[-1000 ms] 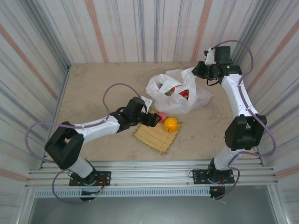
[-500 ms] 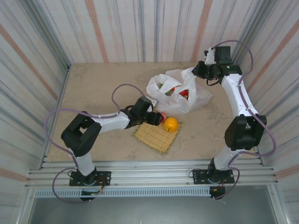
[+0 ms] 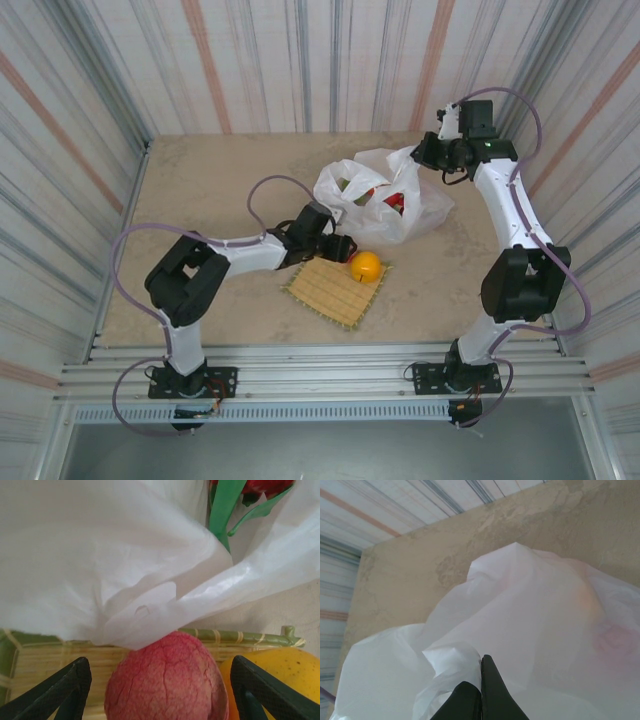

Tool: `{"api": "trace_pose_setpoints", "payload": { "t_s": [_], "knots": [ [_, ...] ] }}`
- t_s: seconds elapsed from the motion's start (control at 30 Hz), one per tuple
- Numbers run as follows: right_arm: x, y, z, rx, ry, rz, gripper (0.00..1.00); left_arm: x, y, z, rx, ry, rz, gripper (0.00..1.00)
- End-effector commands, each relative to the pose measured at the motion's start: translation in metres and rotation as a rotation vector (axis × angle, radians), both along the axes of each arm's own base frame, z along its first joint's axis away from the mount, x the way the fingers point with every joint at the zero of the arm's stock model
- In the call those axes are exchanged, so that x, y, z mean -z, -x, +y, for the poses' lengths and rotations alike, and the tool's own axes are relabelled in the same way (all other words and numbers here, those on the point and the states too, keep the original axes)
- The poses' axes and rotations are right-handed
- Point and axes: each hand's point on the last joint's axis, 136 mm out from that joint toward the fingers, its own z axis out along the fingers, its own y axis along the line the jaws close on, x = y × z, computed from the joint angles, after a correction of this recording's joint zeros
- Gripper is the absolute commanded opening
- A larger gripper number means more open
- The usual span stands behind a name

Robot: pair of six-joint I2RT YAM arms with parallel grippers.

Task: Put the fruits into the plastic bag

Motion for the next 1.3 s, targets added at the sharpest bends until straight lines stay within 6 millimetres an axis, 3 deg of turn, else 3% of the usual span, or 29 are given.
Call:
{"api": "trace_pose_setpoints", "payload": {
  "t_s": [0.0, 0.33, 0.6, 0.77, 0.9, 1.07, 1.27],
  "knots": [
    [-0.001, 0.003, 0.000, -0.024, 0.003, -0.011, 0.00, 0.007, -0.002, -0.002, 0.000, -0.047, -0.006, 0.76],
    [0.000, 0.003, 0.000, -0.023, 0.002, -0.006, 0.00, 0.018, 0.001, 0.004, -0.007, -0.120, -0.016, 0.74],
    [0.001, 0.004, -0.001, -0.022, 0.006, -0.005, 0.00, 0.013, 0.009, 0.015, -0.019, -0.119, -0.021, 0.65],
    [0.001, 0.004, -0.001, -0.021, 0.003, -0.005, 0.00, -0.005, 0.016, 0.028, -0.049, -0.091, -0.058, 0.61],
    [-0.001, 0.003, 0.000, -0.022, 0.003, -0.009, 0.00, -0.035, 0.019, 0.030, -0.041, -0.035, -0.125, 0.59],
    [-0.002, 0.003, 0.002, -0.025, -0.001, -0.010, 0.00, -0.073, 0.013, 0.012, 0.016, 0.038, -0.197, 0.58],
    [-0.002, 0.005, 0.006, -0.035, -0.001, -0.009, 0.00, -0.096, -0.014, -0.013, 0.017, 0.056, -0.246, 0.58]
  ]
}}
